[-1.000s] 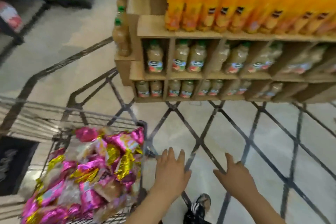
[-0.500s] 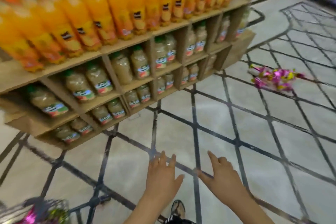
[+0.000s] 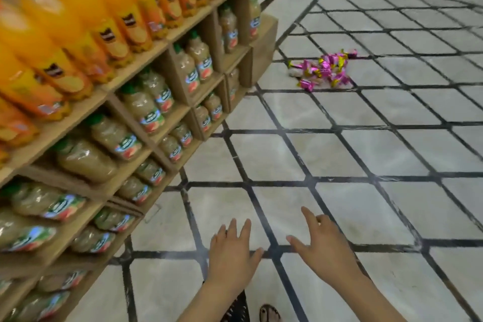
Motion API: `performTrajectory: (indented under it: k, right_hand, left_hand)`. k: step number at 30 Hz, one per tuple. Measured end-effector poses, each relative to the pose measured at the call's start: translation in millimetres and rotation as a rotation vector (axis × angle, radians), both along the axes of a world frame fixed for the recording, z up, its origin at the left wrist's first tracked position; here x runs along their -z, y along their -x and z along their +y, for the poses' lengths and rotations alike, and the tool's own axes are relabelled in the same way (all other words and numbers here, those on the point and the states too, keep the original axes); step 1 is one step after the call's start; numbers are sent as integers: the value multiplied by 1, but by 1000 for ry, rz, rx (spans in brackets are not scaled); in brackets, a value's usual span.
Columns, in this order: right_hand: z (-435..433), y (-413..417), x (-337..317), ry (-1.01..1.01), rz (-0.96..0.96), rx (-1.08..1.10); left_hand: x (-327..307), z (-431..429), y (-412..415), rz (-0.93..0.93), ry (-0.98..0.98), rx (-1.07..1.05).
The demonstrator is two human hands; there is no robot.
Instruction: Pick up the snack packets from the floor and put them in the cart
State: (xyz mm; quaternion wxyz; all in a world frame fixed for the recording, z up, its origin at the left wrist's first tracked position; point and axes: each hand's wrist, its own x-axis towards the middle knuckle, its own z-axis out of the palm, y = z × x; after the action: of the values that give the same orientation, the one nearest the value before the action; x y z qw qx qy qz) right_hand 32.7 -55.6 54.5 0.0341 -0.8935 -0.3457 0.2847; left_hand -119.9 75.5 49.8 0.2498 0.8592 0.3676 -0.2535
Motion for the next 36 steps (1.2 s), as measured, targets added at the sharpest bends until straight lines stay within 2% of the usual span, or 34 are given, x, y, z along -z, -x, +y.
performTrajectory:
  k: [9, 12, 16, 20, 29, 36]
  right_hand:
    - [104, -68, -12, 18, -84, 270]
    - [119, -90, -12, 42, -69, 345]
    - [131, -136, -12, 126, -28, 407]
    - [147, -209, -4, 110, -35, 458]
    - [203, -420, 0, 93, 66, 392]
    - [228, -562, -18, 102, -18, 307]
  left_hand:
    - [-28, 132, -119, -102, -86, 280]
    - [-29, 161, -155, -157, -116, 328]
    - [-29, 186, -209, -140, -108, 345]
    - [-19, 201, -278, -145, -126, 390]
    - [-21, 231, -482, -93, -187, 384]
    - [-33, 257, -612, -140, -219, 349]
